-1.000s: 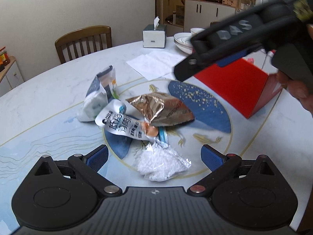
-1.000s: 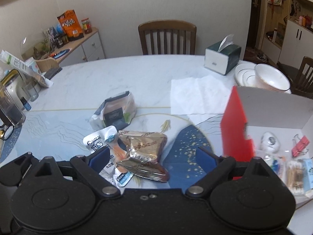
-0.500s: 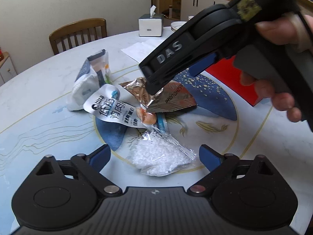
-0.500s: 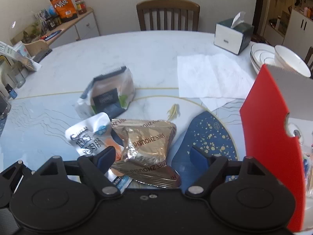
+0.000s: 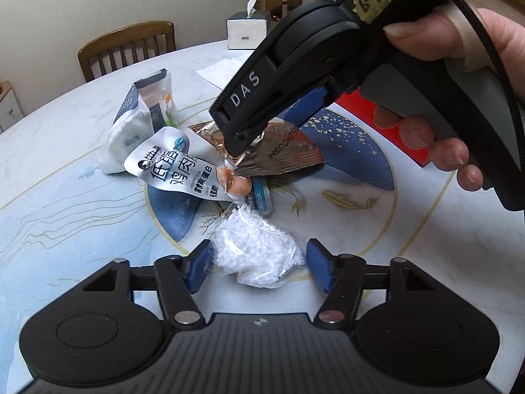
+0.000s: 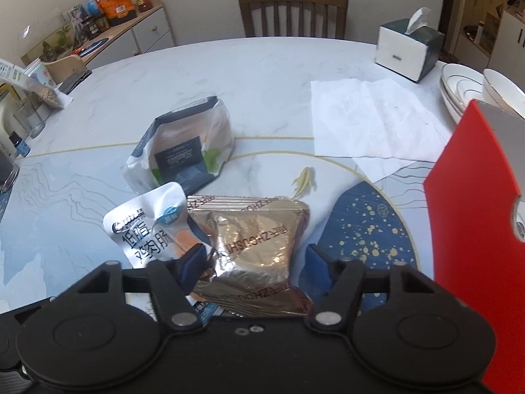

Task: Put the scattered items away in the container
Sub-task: 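Grasp the clear white-filled bag with the left gripper while the right grasps the gold foil bag, then carry the clear bag with the left gripper while the right carries the gold bag into the box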

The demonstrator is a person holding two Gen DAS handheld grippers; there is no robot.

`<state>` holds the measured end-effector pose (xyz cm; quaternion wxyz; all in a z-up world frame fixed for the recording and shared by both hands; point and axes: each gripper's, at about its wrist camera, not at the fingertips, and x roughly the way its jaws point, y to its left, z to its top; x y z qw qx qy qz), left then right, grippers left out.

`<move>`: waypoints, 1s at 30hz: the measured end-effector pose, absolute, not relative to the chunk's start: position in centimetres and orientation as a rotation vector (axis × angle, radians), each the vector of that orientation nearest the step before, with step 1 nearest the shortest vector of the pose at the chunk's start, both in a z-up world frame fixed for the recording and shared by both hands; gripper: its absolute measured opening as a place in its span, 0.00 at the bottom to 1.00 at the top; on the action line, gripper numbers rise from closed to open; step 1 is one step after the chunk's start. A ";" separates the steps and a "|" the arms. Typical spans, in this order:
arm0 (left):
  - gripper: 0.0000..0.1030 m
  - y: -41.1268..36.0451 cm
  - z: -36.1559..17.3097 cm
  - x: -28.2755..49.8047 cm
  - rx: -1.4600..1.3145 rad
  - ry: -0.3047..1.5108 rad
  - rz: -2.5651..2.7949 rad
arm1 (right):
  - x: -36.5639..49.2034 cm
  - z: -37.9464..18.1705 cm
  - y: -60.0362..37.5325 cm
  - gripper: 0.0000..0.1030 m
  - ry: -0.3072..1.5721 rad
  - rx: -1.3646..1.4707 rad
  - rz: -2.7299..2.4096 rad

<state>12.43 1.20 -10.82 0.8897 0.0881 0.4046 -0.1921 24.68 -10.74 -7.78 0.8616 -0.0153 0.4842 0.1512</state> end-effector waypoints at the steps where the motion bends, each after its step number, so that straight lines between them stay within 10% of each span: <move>1: 0.50 1.2 -10.8 12.4 0.182 0.841 -0.398 | 24.7 -7.8 -10.6 0.53 1.020 -0.033 0.322; 10: 0.32 1.5 -10.4 12.6 0.140 0.864 -0.397 | 24.1 -7.4 -11.4 0.42 1.015 -0.036 0.313; 30: 0.29 0.0 -4.7 11.4 0.026 0.789 -0.417 | 18.4 -1.9 -16.1 0.41 0.961 0.023 0.338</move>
